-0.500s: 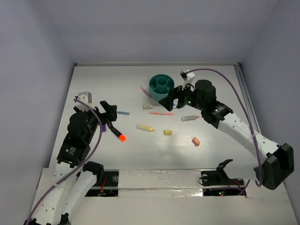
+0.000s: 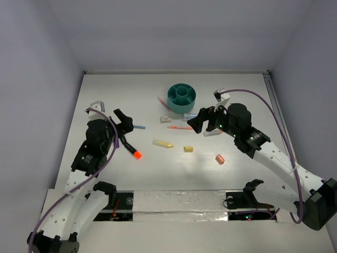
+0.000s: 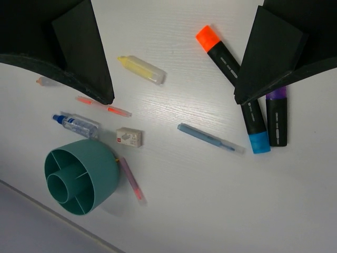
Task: Sort the stationery into containers
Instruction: Pick up the pen from the center of the board.
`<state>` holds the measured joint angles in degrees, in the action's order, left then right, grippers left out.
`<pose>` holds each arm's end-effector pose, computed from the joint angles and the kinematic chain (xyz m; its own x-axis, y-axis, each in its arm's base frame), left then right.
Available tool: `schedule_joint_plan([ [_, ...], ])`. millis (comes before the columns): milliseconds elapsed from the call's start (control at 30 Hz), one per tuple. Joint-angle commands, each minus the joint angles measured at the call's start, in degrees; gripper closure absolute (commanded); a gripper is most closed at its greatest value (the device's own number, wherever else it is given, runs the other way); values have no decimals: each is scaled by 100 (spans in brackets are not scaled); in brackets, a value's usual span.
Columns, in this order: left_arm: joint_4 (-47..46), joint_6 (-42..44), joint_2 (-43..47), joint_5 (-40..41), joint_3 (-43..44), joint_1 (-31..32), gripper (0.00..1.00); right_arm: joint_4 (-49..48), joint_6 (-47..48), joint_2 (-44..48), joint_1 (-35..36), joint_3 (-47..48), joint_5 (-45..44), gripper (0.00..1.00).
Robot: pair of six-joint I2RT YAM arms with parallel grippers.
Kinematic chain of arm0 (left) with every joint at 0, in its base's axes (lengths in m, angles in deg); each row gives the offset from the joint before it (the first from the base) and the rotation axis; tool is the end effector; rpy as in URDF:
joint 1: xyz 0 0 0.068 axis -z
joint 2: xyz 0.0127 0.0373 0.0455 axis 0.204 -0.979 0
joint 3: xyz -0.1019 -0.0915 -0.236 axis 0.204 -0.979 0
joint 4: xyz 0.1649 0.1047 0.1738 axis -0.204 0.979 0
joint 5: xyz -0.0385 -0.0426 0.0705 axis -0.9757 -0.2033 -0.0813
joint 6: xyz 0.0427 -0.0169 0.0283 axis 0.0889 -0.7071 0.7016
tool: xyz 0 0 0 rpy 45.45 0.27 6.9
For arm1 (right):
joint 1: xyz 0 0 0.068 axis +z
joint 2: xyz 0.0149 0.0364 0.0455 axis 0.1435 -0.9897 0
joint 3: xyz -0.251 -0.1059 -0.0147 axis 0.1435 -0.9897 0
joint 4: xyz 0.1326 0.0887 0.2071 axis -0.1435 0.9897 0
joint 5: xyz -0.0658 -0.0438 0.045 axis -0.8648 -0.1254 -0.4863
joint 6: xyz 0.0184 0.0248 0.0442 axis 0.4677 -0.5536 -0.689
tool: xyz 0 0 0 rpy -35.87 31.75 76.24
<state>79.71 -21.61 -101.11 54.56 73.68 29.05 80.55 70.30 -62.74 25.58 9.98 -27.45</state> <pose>0.1547 -0.0419 0.3216 -0.2493 -0.4162 -0.8744 0.0266 0.8996 -0.4358 0.1990 0.1411 0.3250 -0.4127 0.0972 -0.9057 -0.5942 0.7248 0.3485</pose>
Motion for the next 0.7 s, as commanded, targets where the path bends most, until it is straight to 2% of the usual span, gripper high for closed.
schedule_joint_plan([
  [0,-244,-451,67,-86,-249,21,1,-228,-145,49,28,-120,83,0],
  [167,-42,-845,58,-16,-627,21,1,-149,-215,31,28,-191,119,0],
  [333,29,-943,-143,712,-628,21,8,-184,-285,5,28,-252,232,0],
  [600,-788,-1172,-1653,1292,-751,21,12,-158,-286,40,28,-235,303,2],
  [667,-1052,-1189,-1936,1486,-751,21,19,-175,-294,66,28,-252,365,6],
])
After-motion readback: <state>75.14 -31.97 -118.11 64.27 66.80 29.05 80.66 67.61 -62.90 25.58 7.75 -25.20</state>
